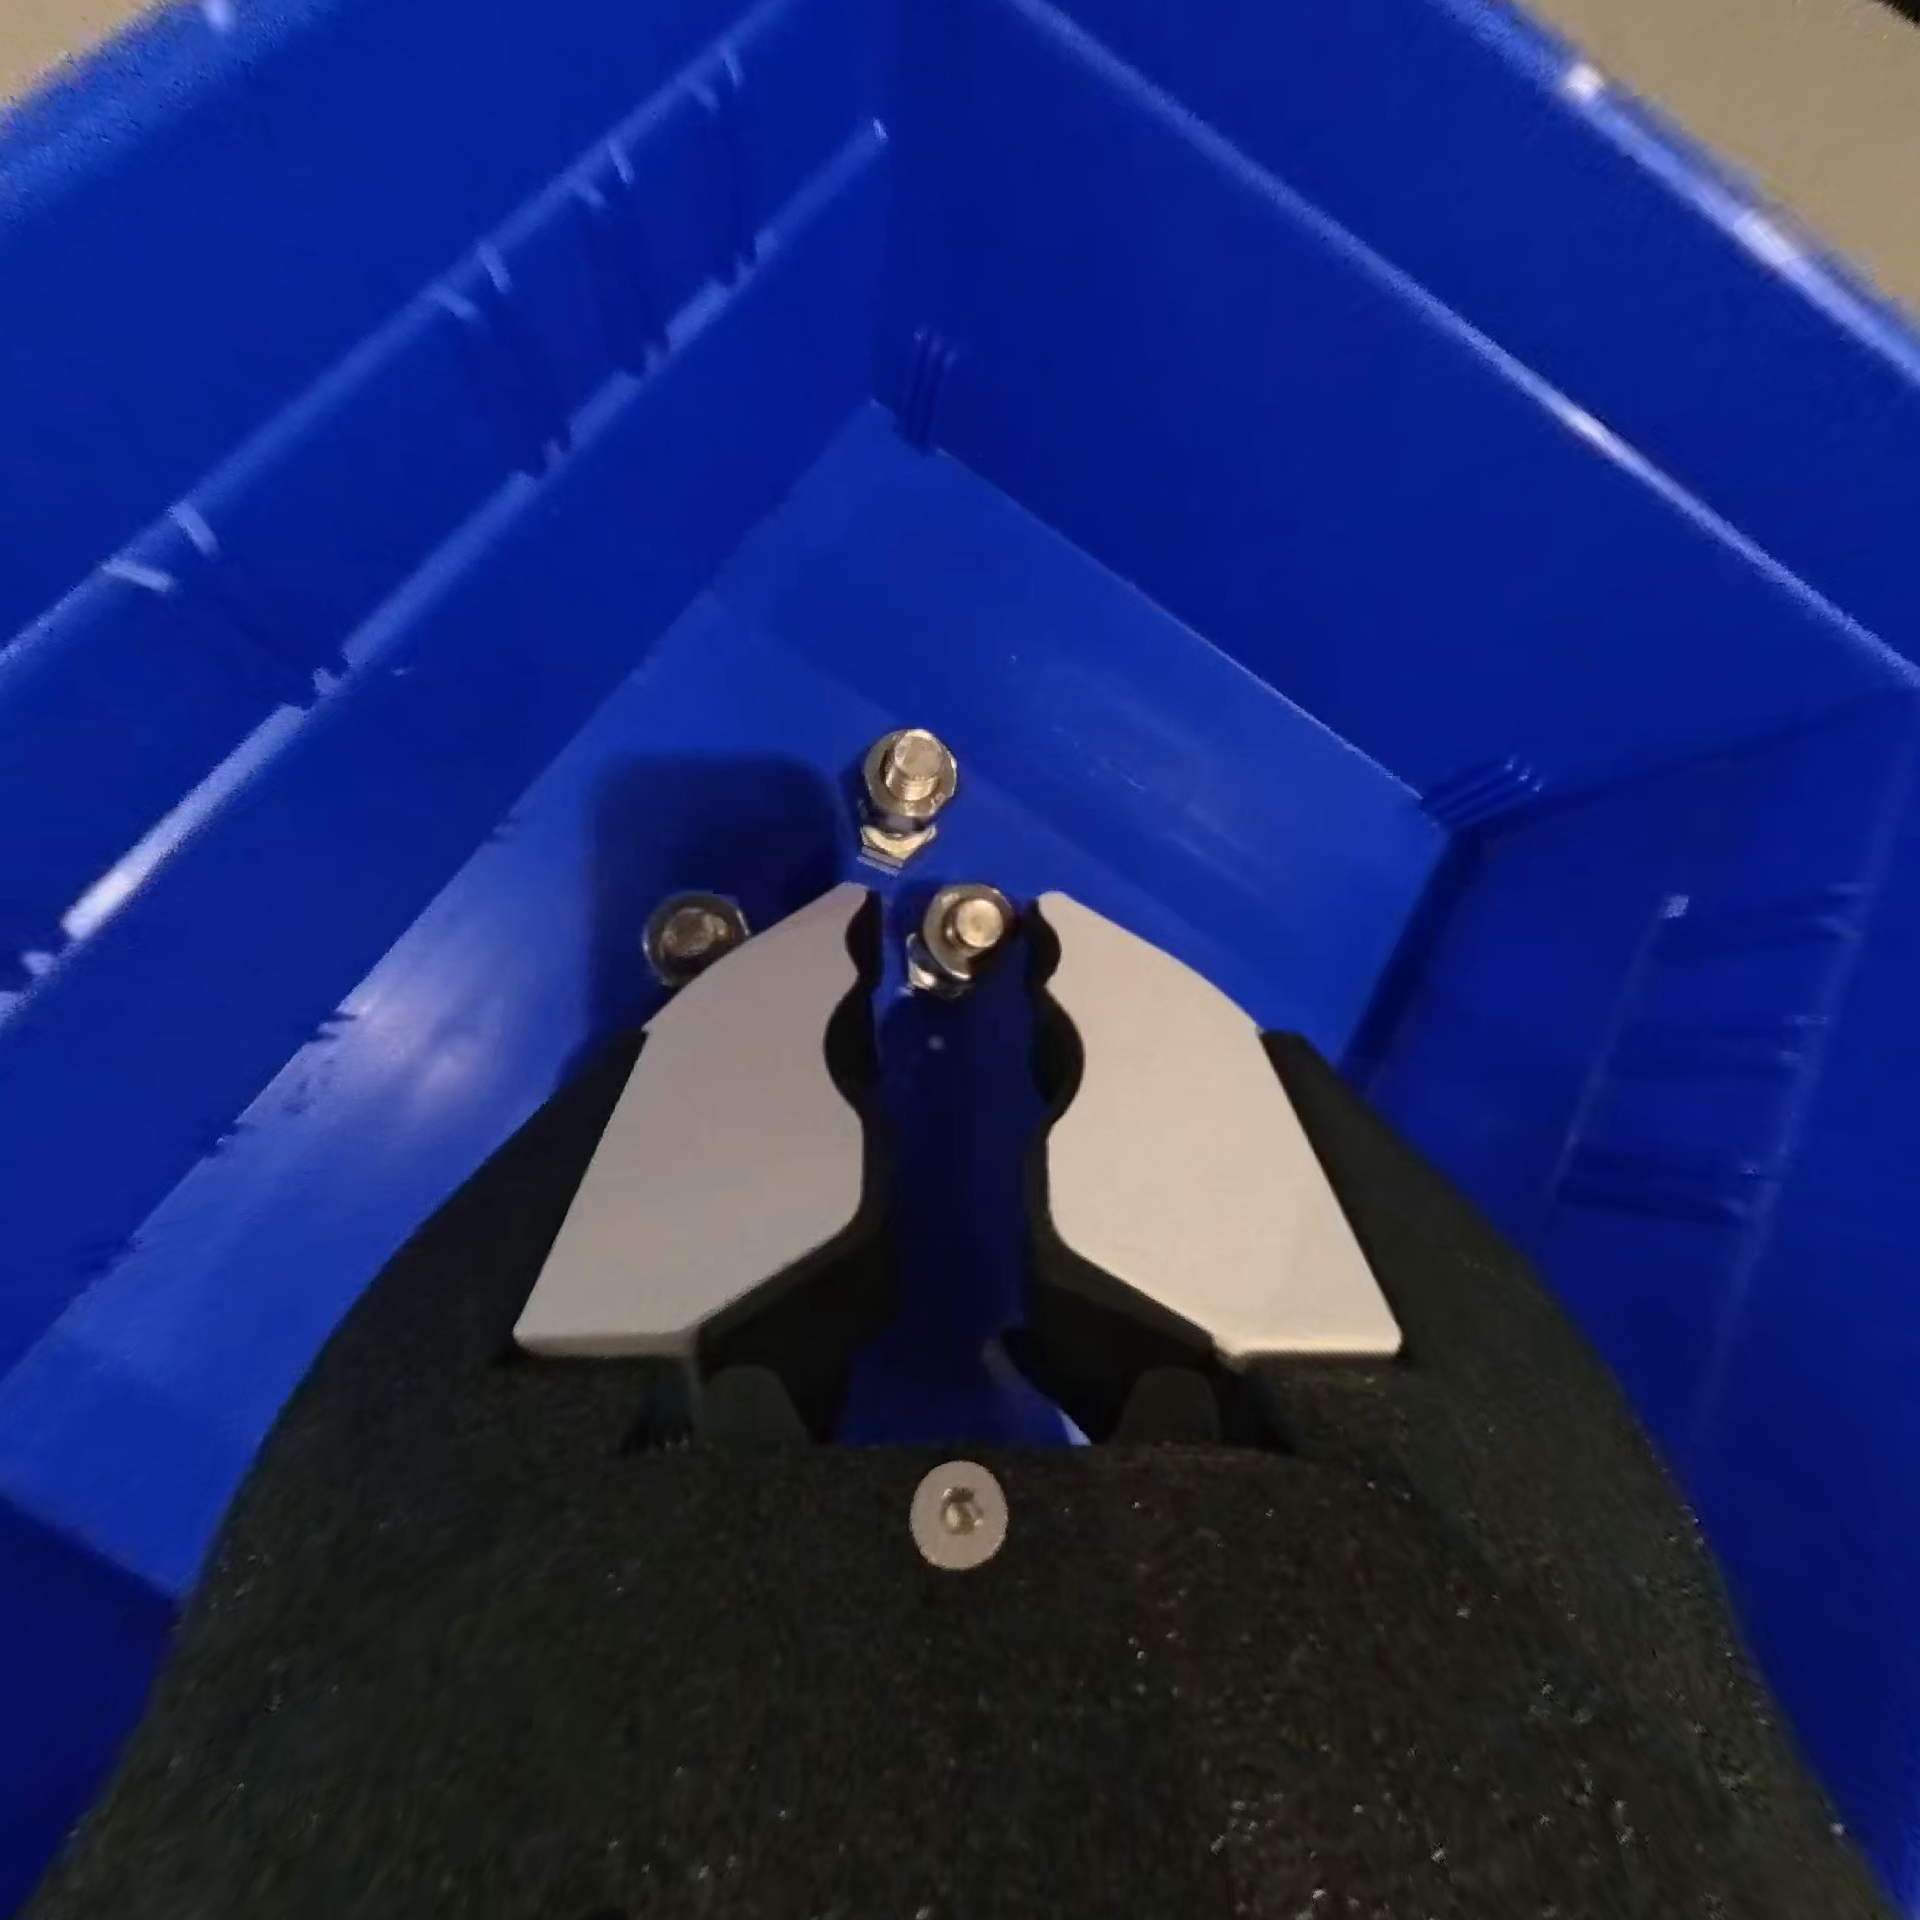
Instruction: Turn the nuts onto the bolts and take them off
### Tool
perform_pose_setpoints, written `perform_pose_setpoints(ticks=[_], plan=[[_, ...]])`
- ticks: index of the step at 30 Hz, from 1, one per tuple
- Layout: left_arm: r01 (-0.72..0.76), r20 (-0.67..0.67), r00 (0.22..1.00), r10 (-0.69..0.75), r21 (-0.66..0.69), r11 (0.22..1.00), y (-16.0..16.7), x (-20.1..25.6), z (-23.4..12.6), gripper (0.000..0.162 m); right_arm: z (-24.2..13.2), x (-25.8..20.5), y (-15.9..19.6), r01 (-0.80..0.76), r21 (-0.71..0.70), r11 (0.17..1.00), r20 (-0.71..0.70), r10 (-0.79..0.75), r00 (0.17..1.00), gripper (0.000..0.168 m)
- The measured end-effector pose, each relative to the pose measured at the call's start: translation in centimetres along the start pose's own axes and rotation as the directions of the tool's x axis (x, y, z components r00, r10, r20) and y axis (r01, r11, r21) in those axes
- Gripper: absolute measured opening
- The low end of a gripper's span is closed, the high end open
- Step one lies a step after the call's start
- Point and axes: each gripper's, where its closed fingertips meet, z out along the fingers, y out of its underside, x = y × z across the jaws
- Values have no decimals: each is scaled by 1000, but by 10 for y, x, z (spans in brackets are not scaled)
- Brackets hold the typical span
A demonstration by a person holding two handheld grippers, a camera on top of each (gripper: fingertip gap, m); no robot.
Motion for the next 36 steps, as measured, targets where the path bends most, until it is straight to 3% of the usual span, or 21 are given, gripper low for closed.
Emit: perform_pose_setpoints(ticks=[3,6,9,11,15,20,24,31,33,36], plan=[[1,4,1000,-1,2,1000,0,0,0,73,-25,2,-24,-46,111,993,-19,48,999,26],[16,7,1000,-16,12,1000,-1,-2,-1,72,-81,-13,-84,-49,342,938,-35,65,997,24],[28,8,1000,-28,22,999,-2,-4,-2,71,-135,-65,-147,-18,538,843,16,10,1000,20],[31,7,999,-31,23,999,-3,-4,-2,71,-149,-114,-178,22,606,795,66,-78,995,20],[34,6,999,-34,25,999,-3,-4,-2,72,-116,-207,-210,93,636,766,164,-252,954,22],[57,25,998,-58,25,998,-3,-9,-2,72,-23,-273,-212,91,618,781,259,-311,915,26],[73,28,997,-73,19,997,-1,-10,-2,73,19,-287,-196,33,618,786,306,-278,910,24],[69,37,997,-68,-11,998,1,-11,-4,76,27,-289,-181,127,654,746,222,-349,910,16],[93,39,995,-93,5,996,-14,-11,-15,78,27,-290,-180,139,659,739,214,-362,907,16],[176,57,981,-184,125,976,-61,-14,-60,77,31,-292,-178,146,647,748,223,-369,902,14]])
